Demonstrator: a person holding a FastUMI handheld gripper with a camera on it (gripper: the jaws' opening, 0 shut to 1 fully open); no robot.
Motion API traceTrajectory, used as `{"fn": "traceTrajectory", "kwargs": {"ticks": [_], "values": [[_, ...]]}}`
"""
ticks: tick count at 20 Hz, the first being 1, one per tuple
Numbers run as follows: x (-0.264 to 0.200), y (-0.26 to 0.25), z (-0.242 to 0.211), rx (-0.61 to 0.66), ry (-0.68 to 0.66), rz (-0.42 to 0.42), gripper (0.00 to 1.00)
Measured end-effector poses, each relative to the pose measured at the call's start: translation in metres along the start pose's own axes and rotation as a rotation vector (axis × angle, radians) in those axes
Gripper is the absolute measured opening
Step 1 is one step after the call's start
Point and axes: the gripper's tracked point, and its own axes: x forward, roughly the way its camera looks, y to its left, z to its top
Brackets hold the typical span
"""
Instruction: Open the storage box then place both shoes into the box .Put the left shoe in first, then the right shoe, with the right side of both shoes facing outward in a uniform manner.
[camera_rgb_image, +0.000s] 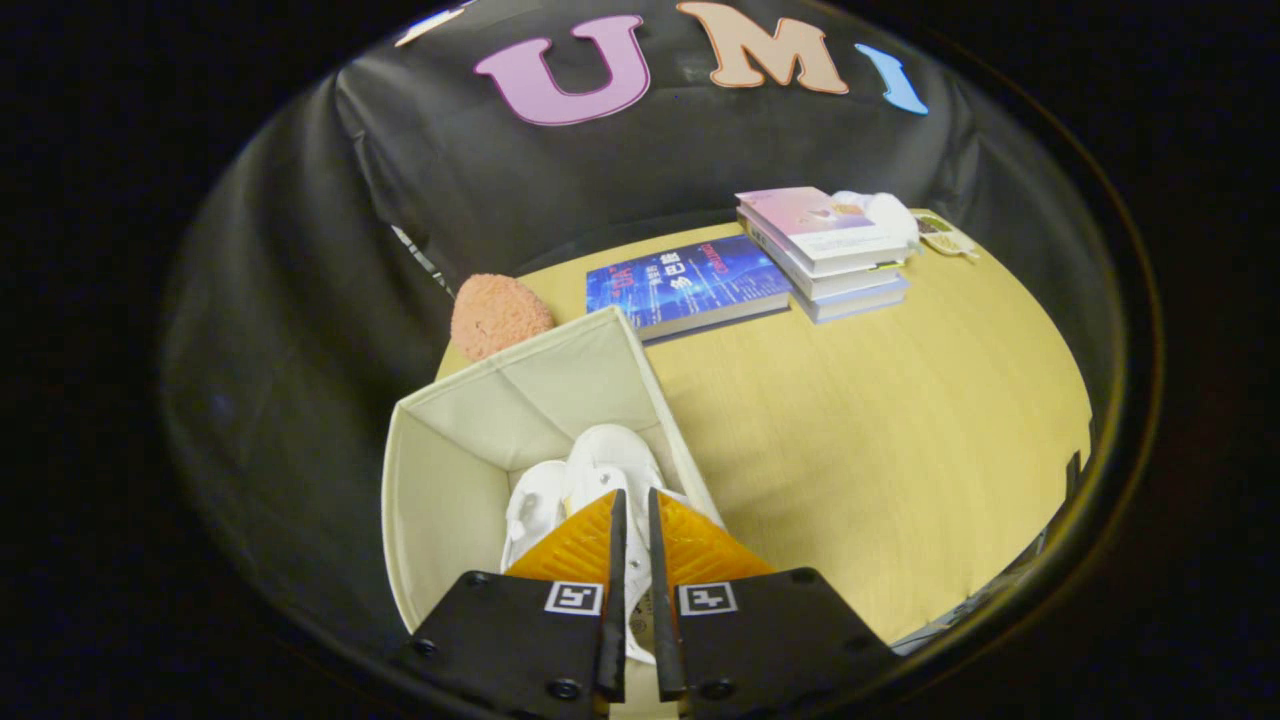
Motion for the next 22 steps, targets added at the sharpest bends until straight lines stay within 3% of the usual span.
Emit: {"fn": "traceTrajectory", "kwargs": {"ticks": [7,14,22], "values": [[-0.059,-0.026,0.089,-0.065,-0.261,0.028,0.15],[-0.152,-0.062,0.2,-0.158,-0.594,0.009,0.15],[-0.264,-0.095,0.298,-0.178,-0.831,0.003,0.14]]}}
